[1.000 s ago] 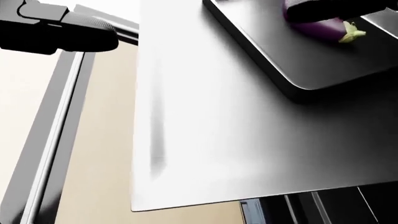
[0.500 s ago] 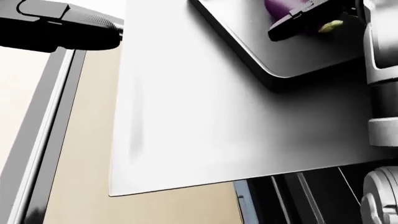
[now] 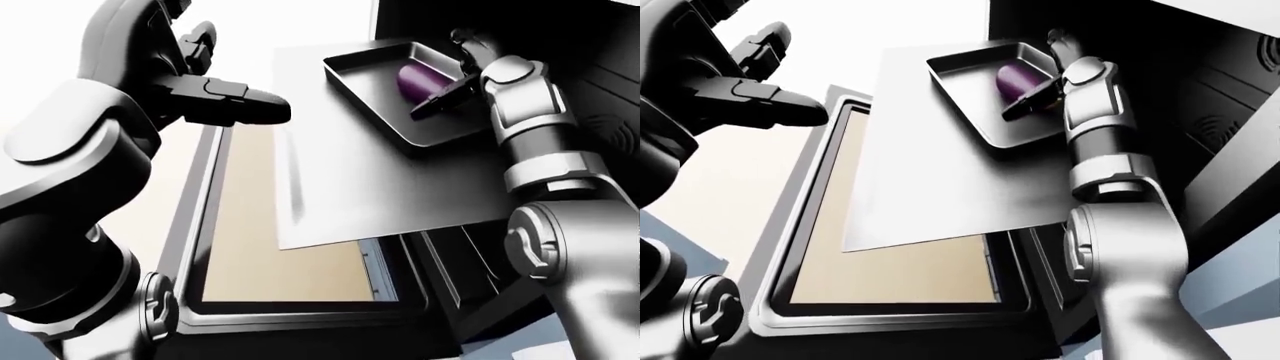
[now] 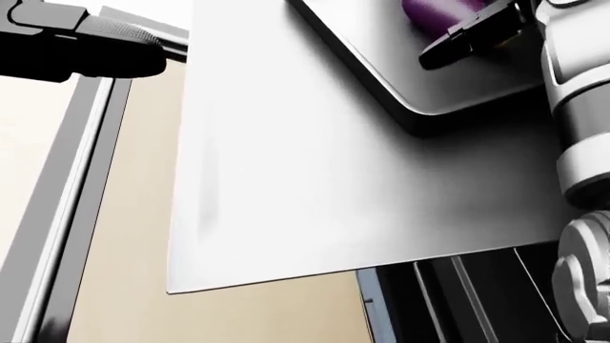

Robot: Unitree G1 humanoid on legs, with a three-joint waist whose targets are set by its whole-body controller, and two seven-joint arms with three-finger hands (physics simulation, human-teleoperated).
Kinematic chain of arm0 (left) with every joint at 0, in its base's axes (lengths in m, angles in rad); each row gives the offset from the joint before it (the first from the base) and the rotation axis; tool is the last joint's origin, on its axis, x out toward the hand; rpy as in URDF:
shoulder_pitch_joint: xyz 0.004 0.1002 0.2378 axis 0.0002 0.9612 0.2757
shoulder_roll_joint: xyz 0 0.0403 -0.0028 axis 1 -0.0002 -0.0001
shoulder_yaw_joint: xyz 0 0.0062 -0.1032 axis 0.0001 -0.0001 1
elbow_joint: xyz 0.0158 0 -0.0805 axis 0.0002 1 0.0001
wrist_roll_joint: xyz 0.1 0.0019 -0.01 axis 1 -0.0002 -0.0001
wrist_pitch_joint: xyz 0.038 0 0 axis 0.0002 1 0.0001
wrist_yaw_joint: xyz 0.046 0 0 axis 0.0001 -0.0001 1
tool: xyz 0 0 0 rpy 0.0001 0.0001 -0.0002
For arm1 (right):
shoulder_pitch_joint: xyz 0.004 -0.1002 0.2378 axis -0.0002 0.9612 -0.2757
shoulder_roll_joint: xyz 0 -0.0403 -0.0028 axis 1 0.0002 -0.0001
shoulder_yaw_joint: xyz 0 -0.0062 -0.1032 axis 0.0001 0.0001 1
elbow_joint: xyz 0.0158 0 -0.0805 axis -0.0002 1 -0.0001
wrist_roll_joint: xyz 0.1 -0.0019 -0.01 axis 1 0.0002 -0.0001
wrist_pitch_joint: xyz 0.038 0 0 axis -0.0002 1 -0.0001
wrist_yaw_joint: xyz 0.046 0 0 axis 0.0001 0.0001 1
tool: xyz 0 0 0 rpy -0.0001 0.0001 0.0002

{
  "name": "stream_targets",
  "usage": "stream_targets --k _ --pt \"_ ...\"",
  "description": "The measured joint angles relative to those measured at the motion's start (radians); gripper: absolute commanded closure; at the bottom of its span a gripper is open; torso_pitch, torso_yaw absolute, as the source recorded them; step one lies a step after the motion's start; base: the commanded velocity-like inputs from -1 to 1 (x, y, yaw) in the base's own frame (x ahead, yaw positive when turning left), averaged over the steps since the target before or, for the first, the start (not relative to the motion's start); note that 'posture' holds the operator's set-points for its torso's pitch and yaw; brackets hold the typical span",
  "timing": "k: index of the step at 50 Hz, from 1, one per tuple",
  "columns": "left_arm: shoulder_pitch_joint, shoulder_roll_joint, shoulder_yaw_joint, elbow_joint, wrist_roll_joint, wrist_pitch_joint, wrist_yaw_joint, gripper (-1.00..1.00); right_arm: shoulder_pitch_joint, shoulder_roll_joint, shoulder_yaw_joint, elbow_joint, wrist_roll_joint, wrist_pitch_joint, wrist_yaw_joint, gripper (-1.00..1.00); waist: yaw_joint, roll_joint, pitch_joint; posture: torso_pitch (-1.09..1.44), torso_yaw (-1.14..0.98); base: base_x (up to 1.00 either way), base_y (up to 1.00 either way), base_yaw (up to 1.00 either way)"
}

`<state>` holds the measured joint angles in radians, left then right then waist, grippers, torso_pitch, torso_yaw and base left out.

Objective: Pick the eggplant from the top rack in the oven and place it on the plate on the counter.

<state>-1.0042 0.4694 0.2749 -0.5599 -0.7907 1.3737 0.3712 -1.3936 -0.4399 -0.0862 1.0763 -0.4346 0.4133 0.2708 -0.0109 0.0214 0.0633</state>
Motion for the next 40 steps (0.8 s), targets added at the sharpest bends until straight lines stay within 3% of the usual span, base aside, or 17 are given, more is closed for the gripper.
stream_targets --k 10,13,27,40 --pt "0.0 -0.01 -0.005 -0.005 -0.02 0.001 0.016 -1.0 0.026 -0.019 -0.003 0.012 -0.012 -0.038 -0.019 -0.92 0.008 -0.009 -0.006 0.0 0.0 0.0 0.0 0.0" --pt "-0.003 -0.008 -0.002 -0.003 -0.028 0.004 0.023 -1.0 0.042 -0.019 -0.004 0.011 -0.018 -0.046 -0.029 -0.76 0.009 -0.012 -0.01 0.0 0.0 0.0 0.0 0.0" --pt "-0.009 0.005 -0.007 0.004 -0.053 -0.006 0.039 -1.0 0.072 -0.02 -0.024 0.016 0.001 -0.061 -0.031 -0.53 0.012 -0.02 -0.024 0.0 0.0 0.0 0.0 0.0" --pt "0.0 0.009 -0.011 0.001 -0.063 -0.016 0.046 -1.0 0.1 -0.02 -0.024 0.001 -0.003 -0.092 -0.049 -0.15 0.019 -0.03 -0.028 0.0 0.0 0.0 0.0 0.0"
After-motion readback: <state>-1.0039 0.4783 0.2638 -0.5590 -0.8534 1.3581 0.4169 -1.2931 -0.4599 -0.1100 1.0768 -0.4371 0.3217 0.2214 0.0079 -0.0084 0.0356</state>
